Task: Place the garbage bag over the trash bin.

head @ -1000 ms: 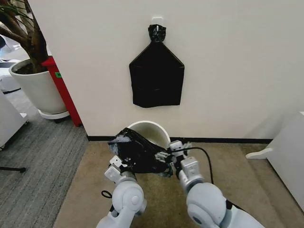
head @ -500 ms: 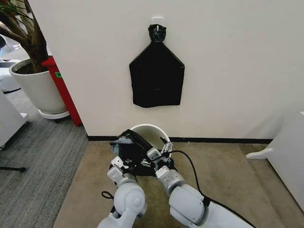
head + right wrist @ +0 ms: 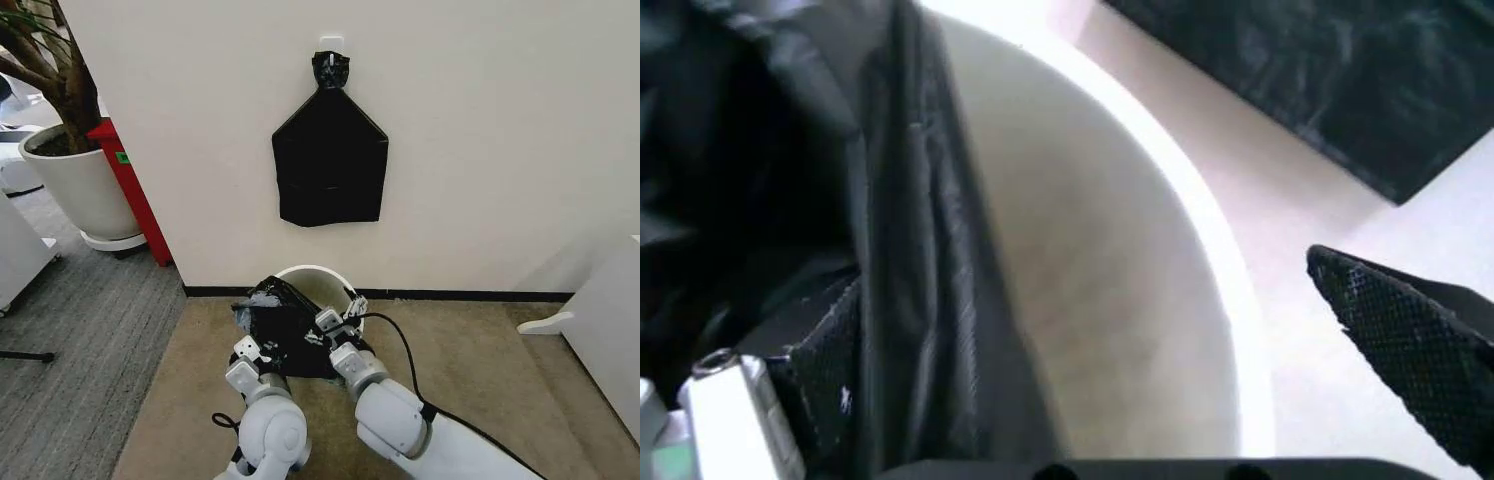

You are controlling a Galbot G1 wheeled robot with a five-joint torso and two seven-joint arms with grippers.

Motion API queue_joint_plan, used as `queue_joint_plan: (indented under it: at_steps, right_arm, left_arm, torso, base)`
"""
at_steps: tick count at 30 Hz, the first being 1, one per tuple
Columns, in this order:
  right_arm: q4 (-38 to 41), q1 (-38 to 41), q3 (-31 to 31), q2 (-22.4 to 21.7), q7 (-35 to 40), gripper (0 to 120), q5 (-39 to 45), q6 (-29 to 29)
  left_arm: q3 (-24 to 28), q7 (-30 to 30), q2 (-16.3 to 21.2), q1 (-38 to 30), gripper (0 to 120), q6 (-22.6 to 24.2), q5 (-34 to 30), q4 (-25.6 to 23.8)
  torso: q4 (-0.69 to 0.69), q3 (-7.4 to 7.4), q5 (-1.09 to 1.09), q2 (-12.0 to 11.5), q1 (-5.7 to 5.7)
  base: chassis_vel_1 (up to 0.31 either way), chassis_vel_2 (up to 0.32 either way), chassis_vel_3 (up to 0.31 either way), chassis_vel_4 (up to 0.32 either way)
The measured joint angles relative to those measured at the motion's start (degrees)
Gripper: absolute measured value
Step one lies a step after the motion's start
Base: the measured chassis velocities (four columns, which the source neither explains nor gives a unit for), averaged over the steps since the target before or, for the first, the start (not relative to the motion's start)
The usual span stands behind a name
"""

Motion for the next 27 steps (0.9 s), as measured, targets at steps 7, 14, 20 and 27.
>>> queue_joint_plan:
  at_steps: [7,14,20,27]
  right_arm:
    - [-0.74,2.44,1.68,-0.33,0.27,100,2.32,-0.17]
    - [-0.78,4.06,2.82,-0.92,0.58,100,4.75,-0.44]
    - [-1.20,5.63,3.53,-1.31,0.74,100,6.58,-0.69]
    - [-1.94,7.01,4.23,-1.83,0.79,100,7.94,-0.73]
  left_arm:
    - [0.09,0.77,0.26,1.55,0,-0.23,2.01,-0.18]
    - [0.14,1.30,0.11,2.41,0,-0.41,3.77,0.51]
    - [0.34,1.76,0.16,3.01,0,-0.41,5.10,0.80]
    - [0.43,2.43,0.49,4.02,0,-1.03,6.90,0.70]
  torso:
    - [0.00,0.00,0.00,0.00,0.00]
    - [0.00,0.00,0.00,0.00,0.00]
    - [0.00,0.00,0.00,0.00,0.00]
    - [0.00,0.00,0.00,0.00,0.00]
  base:
    - [0.000,0.000,0.000,0.000]
    - [0.000,0.000,0.000,0.000]
    - [0.000,0.000,0.000,0.000]
    - [0.000,0.000,0.000,0.000]
